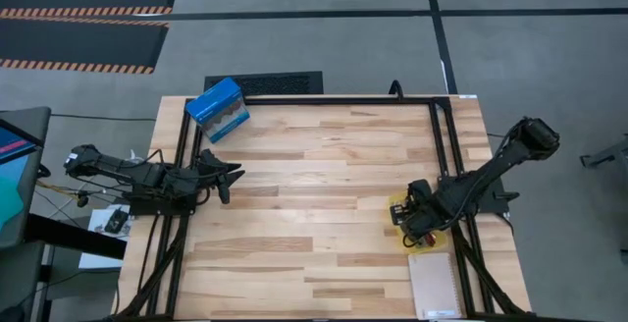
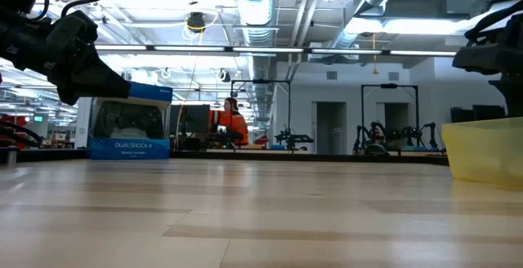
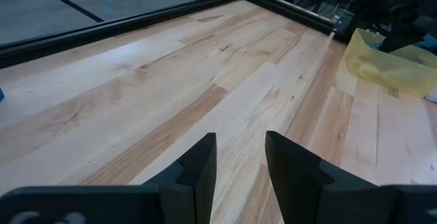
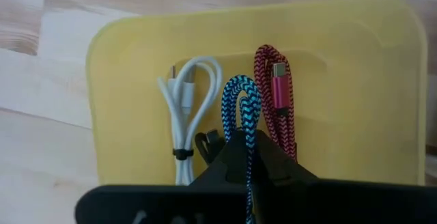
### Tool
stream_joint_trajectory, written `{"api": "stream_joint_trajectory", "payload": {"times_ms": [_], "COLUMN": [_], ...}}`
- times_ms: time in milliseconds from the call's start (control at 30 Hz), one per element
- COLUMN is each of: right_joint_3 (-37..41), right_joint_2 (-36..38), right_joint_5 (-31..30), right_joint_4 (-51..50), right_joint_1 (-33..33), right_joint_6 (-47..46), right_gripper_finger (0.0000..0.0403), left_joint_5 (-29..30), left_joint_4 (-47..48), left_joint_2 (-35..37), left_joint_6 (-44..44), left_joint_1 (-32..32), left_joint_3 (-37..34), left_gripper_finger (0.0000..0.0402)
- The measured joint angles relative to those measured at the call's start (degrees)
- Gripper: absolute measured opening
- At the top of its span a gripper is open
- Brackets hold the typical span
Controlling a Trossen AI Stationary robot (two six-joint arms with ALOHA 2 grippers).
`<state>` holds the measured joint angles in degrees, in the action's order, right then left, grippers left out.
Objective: Pick and place USB-C Cables
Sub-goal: Put the blue charger cable into the yellow bin
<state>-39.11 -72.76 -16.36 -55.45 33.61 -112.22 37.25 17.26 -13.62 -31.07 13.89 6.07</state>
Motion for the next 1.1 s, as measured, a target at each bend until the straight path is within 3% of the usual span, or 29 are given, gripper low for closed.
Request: {"api": "stream_joint_trajectory", "payload": {"times_ms": [633, 1100], "right_joint_3": [-0.02, -0.02], "right_joint_2": [-9.3, -10.85], "right_joint_5": [1.0, 3.23], "right_joint_4": [0.7, 1.65], "right_joint_1": [-0.08, -0.39], "right_joint_6": [0.15, 2.58], "right_gripper_finger": [0.0018, 0.0139], "left_joint_5": [0.0, -0.01], "left_joint_4": [0.0, 0.0], "left_joint_2": [0.0, 0.0], "left_joint_6": [0.0, 0.0], "left_joint_1": [0.0, -0.02], "left_joint_3": [0.0, 0.0], "left_gripper_finger": [0.0113, 0.0113]}}
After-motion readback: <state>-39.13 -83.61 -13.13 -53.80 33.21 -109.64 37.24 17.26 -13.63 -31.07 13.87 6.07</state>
